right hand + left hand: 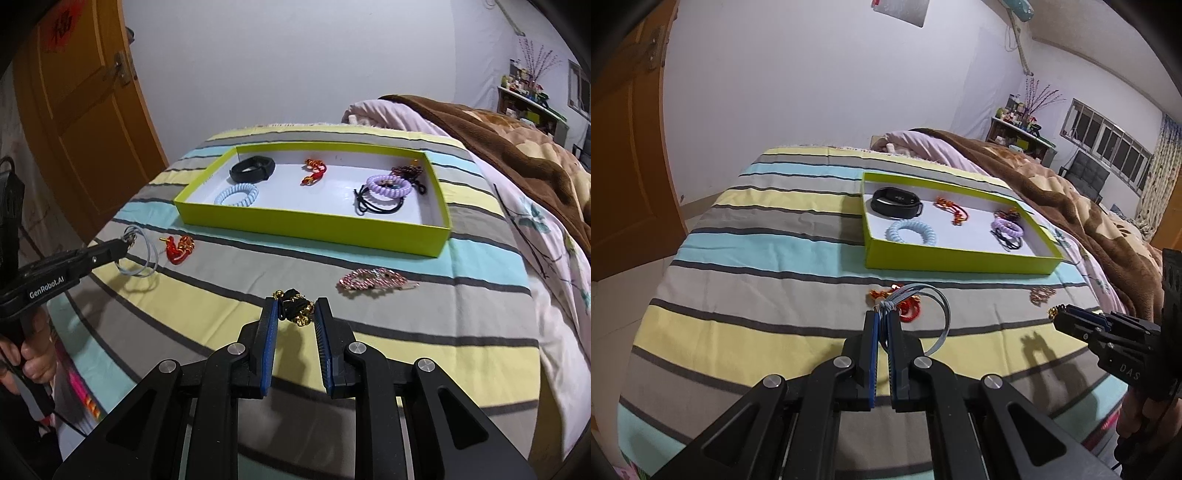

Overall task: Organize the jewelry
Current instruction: 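Carry the gray hair tie with left tool while right tool carries the gold charm into the box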

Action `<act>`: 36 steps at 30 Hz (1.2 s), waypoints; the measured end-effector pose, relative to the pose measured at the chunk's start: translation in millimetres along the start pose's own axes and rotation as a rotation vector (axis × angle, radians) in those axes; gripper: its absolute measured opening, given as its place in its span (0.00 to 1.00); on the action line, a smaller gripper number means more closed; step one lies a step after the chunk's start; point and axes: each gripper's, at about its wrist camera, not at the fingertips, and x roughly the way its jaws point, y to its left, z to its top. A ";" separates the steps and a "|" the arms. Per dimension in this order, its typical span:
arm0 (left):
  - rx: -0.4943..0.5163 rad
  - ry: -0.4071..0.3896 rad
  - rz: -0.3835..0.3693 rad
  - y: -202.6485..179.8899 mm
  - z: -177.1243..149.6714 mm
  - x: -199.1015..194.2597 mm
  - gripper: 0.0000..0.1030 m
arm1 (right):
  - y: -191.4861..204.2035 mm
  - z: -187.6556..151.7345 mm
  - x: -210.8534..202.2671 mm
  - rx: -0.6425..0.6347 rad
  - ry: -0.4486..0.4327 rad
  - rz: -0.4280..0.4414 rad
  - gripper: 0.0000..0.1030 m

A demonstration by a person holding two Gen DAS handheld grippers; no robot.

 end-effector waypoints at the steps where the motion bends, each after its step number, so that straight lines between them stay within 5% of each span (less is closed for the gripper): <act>1: 0.003 -0.001 -0.004 -2.6 -1.1 -1.9 0.04 | -0.7 -0.9 -3.9 0.004 -0.006 -0.002 0.20; 19: 0.061 -0.033 -0.034 -30.9 19.1 -11.1 0.04 | -11.1 9.8 -25.8 0.016 -0.066 -0.017 0.20; 36: 0.151 -0.023 -0.049 -64.6 76.3 43.5 0.04 | -46.5 63.0 3.3 0.023 -0.080 -0.073 0.20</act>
